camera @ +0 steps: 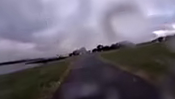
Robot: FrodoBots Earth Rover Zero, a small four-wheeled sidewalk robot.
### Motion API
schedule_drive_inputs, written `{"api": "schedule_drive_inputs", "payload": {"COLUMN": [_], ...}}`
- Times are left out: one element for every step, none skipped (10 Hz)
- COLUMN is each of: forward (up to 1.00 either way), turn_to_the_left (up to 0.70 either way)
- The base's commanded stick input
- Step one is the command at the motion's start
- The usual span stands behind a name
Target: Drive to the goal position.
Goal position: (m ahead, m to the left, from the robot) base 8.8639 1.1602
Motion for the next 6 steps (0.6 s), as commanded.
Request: {"api": "schedule_drive_inputs", "payload": {"forward": [0.70,0.70,0.70,0.70,0.70,0.70], "turn_to_the_left": [0.00,0.00,0.00,0.00,0.00,0.00]}}
